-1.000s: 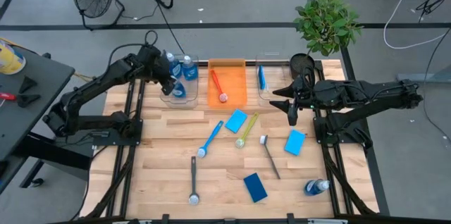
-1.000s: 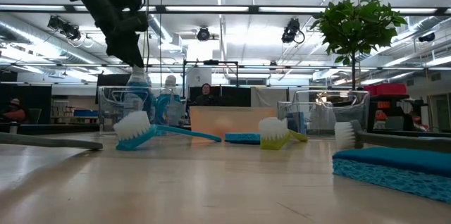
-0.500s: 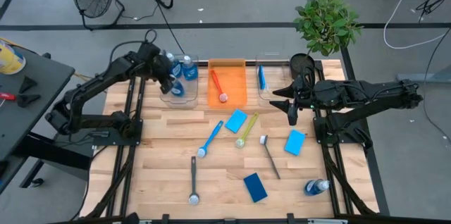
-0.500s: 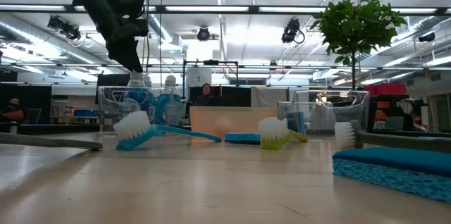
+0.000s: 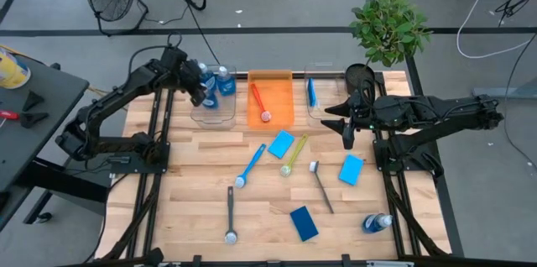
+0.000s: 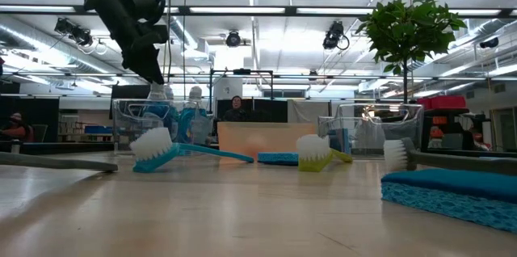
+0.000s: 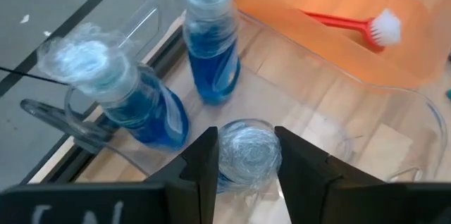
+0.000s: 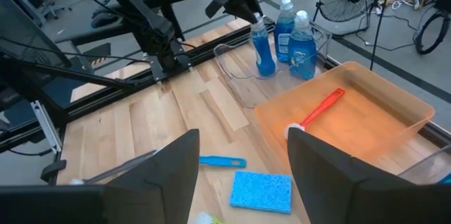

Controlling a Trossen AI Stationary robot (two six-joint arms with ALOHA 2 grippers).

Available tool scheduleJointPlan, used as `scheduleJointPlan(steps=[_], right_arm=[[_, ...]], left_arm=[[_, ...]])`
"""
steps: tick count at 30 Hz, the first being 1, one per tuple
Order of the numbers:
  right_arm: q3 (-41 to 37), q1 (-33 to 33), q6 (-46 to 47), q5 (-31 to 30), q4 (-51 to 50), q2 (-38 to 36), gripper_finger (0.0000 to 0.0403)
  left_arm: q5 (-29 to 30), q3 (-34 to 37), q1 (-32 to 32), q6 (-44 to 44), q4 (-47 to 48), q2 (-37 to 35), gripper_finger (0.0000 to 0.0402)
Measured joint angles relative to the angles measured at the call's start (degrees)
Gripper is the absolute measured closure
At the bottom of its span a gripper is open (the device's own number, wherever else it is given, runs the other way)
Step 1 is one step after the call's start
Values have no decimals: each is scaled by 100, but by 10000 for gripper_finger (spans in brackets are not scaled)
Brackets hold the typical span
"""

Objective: Pick & Place Kitchen Sink Supplies
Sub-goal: Put the dish soap into the left transparent bin

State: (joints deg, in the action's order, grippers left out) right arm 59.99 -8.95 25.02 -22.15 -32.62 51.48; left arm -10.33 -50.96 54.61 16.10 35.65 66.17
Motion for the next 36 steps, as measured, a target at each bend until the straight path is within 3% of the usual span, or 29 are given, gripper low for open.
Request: scheduleJointPlan(steps=[15, 28, 36], right_arm=[[0, 0, 2, -97, 0, 0, 185], [0, 0, 0, -79, 0, 0, 185], [0, -2, 1, -75, 0, 0, 185]], left_arm=[[-72, -9, -6, -147, -3, 136, 239], [-69, -7, -6, -243, 17, 138, 122], [70, -8, -6, -327, 6, 129, 113]])
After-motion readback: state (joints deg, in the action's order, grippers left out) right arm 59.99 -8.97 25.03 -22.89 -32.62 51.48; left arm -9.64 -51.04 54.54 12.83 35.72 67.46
